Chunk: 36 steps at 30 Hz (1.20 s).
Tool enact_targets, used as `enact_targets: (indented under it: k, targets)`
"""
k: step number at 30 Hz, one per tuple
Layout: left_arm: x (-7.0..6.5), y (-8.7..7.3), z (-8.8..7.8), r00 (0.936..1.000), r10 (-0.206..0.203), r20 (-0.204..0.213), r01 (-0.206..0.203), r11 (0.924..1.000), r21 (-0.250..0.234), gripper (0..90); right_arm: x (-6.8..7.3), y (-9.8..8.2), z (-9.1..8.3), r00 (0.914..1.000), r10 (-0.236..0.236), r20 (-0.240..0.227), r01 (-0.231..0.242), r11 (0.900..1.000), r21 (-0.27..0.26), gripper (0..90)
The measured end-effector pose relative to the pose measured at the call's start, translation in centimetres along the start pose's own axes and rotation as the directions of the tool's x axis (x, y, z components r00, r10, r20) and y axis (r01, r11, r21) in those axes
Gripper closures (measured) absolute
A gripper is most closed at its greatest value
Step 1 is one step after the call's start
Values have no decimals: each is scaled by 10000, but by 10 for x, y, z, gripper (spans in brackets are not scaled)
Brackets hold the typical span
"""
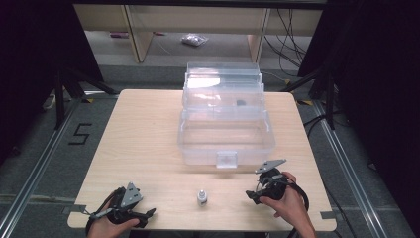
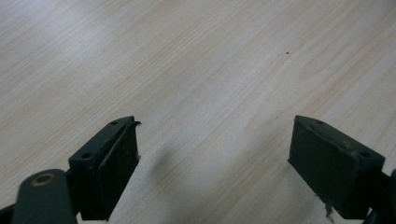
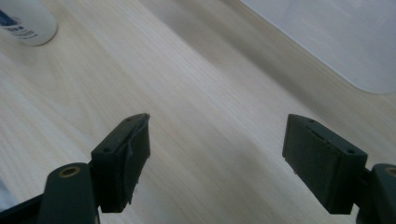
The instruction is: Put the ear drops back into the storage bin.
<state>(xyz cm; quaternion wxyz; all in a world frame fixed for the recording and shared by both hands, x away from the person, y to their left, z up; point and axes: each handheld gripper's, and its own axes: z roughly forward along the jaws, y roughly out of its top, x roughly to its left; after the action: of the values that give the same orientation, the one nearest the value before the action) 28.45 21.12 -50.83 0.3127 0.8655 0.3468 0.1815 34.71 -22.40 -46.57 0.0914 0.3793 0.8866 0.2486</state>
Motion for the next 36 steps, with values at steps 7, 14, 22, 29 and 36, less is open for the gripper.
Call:
enact_targets:
  k: [7,14,22,29,36]
  targets:
    - [1,0,0,9999,132,15,-132,9999,39,153,23,21,3,9917,-1209,-447,1221,9922,250,250]
    - [-2,-1,3,9999,85,91,-86,9999,116,153,43,36,9,9801,-1808,-822,1855,9812,538,264]
    - [-3,0,2,9995,256,165,-259,9995,168,154,62,49,16,9558,-2630,-1311,2721,9606,567,281]
    - [-5,1,4,9991,400,166,-402,9991,150,154,80,57,20,9325,-3210,-1656,3331,9416,505,294]
    - [-6,2,1,9983,484,309,-491,9986,212,154,93,64,24,9178,-3558,-1764,3697,9276,527,311]
